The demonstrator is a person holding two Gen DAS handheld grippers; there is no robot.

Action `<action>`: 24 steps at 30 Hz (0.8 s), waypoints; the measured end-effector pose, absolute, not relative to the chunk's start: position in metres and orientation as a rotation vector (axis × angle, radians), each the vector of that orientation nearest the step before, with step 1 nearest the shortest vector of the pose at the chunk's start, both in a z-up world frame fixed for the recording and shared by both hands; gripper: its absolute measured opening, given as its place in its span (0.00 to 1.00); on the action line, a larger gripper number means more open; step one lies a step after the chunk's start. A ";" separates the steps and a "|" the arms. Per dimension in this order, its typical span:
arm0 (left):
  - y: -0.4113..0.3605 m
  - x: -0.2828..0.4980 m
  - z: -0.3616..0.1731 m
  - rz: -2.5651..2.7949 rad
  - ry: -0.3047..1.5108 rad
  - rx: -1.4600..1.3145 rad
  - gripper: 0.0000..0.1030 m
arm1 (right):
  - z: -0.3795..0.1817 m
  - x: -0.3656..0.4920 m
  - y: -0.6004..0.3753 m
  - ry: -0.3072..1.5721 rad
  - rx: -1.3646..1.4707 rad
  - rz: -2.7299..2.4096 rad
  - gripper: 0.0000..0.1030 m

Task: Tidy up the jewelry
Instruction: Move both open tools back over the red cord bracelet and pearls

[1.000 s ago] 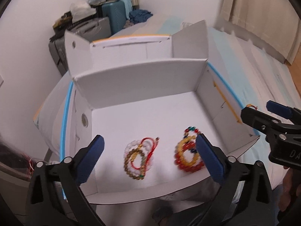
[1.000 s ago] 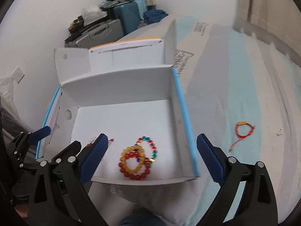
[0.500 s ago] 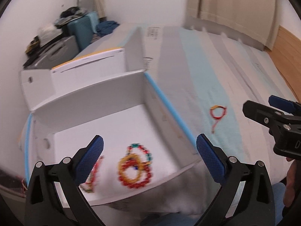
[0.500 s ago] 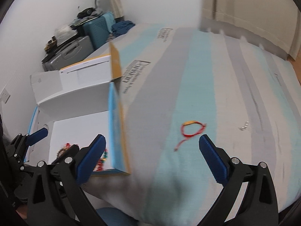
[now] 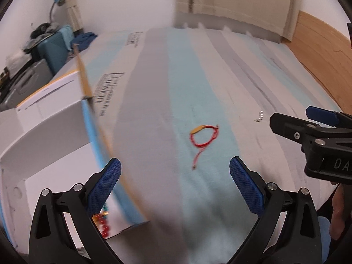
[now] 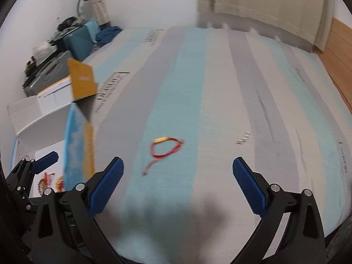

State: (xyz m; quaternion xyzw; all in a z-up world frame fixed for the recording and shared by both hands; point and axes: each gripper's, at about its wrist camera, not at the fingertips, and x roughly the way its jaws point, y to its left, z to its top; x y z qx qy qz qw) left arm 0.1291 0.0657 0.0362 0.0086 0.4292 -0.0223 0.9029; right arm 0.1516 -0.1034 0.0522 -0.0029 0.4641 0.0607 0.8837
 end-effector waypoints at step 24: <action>0.019 0.254 -0.090 -0.062 0.976 0.024 0.94 | -0.084 0.258 -0.217 1.071 0.122 -0.037 0.92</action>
